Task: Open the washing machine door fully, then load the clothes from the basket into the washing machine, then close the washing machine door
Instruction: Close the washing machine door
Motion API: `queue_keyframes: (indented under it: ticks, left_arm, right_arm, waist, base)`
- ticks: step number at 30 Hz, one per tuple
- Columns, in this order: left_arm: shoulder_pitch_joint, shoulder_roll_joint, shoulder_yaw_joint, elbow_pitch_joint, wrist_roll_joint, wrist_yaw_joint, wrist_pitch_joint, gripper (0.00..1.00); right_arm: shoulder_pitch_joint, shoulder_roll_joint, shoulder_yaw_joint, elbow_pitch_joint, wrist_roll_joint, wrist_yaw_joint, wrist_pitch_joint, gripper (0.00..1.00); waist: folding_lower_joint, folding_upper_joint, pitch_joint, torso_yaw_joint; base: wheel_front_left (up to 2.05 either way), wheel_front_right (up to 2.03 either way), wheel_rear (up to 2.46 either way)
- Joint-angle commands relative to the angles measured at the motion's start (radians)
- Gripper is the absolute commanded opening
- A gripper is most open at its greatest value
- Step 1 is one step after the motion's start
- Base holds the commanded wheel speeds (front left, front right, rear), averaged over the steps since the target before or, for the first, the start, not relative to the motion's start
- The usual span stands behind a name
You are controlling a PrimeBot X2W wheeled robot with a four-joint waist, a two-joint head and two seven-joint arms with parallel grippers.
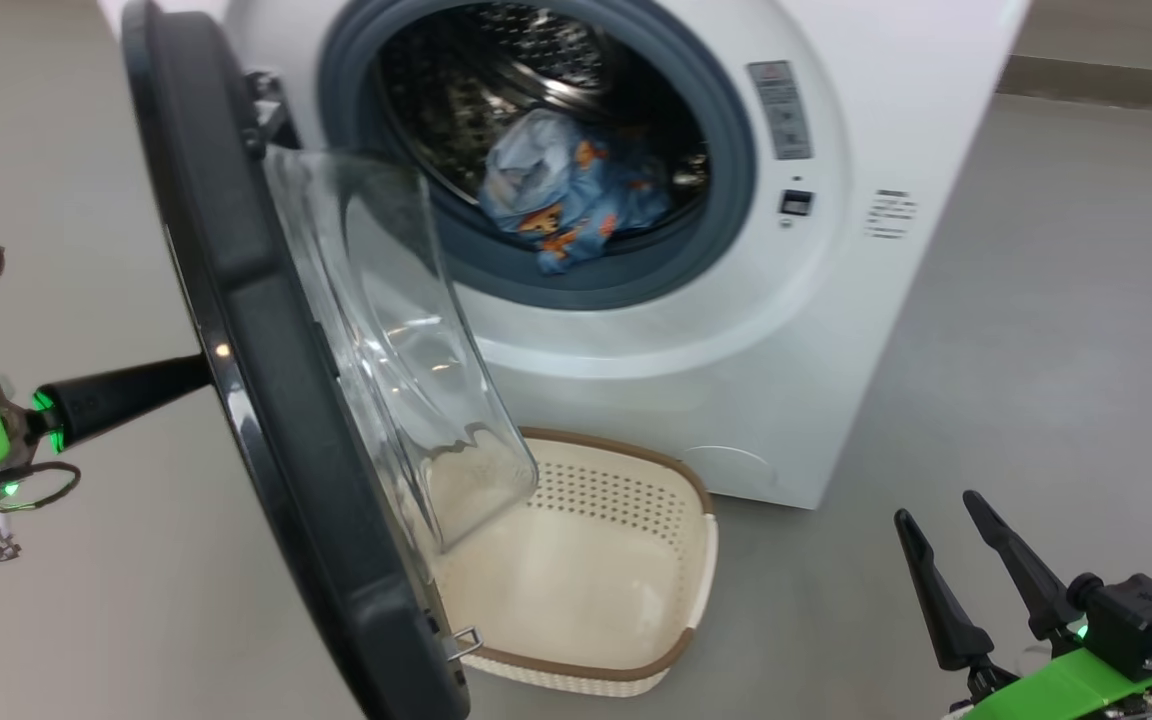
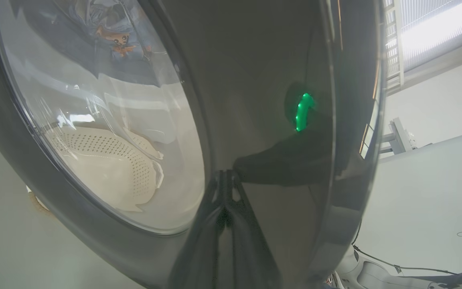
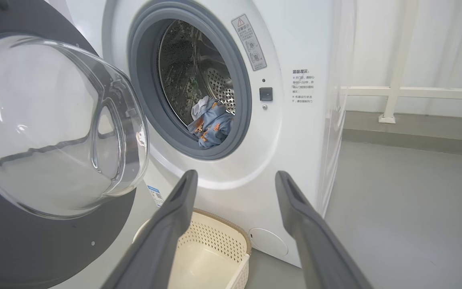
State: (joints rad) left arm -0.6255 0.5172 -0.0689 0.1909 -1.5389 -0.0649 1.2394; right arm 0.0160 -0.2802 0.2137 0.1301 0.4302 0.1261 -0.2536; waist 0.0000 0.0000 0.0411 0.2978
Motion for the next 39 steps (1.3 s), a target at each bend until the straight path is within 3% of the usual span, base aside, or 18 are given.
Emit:
queue_keyframes:
  ticks: [1,9,14,25,29,30,39]
  left_arm:
    - [-0.016,0.034,0.032,-0.036,0.013,-0.002,-0.011,0.0]
    - [0.001,0.023,0.034,-0.038,0.044,0.002,-0.054,0.0]
    - [0.004,0.016,0.04,-0.011,0.05,-0.018,-0.074,0.0]
    - [0.034,0.013,0.045,0.004,0.071,-0.04,-0.108,0.0]
    - [0.049,0.017,0.046,0.008,0.088,-0.046,-0.126,0.95]
    - [0.056,0.019,0.05,0.009,0.093,-0.047,-0.134,1.0]
    - [0.169,0.016,0.078,0.004,0.118,-0.06,-0.213,1.0]
  right_arm:
    - [0.007,-0.013,0.007,-0.026,-0.009,0.005,-0.008,1.0]
    - [0.023,-0.015,-0.016,-0.033,-0.011,0.005,-0.008,1.0]
    - [0.025,-0.016,-0.026,-0.036,-0.011,0.005,-0.008,1.0]
    - [0.044,-0.018,-0.048,-0.042,-0.011,0.005,-0.008,1.0]
    - [0.05,-0.015,-0.055,-0.041,-0.013,0.005,-0.008,1.0]
    - [0.051,-0.014,-0.057,-0.041,-0.013,0.005,-0.008,1.0]
    - [0.05,-0.008,-0.055,-0.039,-0.013,0.005,-0.008,1.0]
  waist:
    - [0.0,0.0,-0.018,-0.055]
    - [0.0,0.0,-0.021,-0.141]
    - [0.0,0.0,-0.018,-0.189]
    - [0.0,0.0,-0.021,-0.24]
    - [0.0,0.0,-0.027,-0.237]
    - [0.0,0.0,-0.03,-0.234]
    - [0.0,0.0,-0.047,-0.219]
  base:
    - [0.0,0.0,0.0]
    - [0.0,0.0,0.0]
    - [0.0,0.0,0.0]
    - [0.0,0.0,0.0]
    - [0.0,0.0,0.0]
    - [0.0,0.0,0.0]
    - [0.0,0.0,0.0]
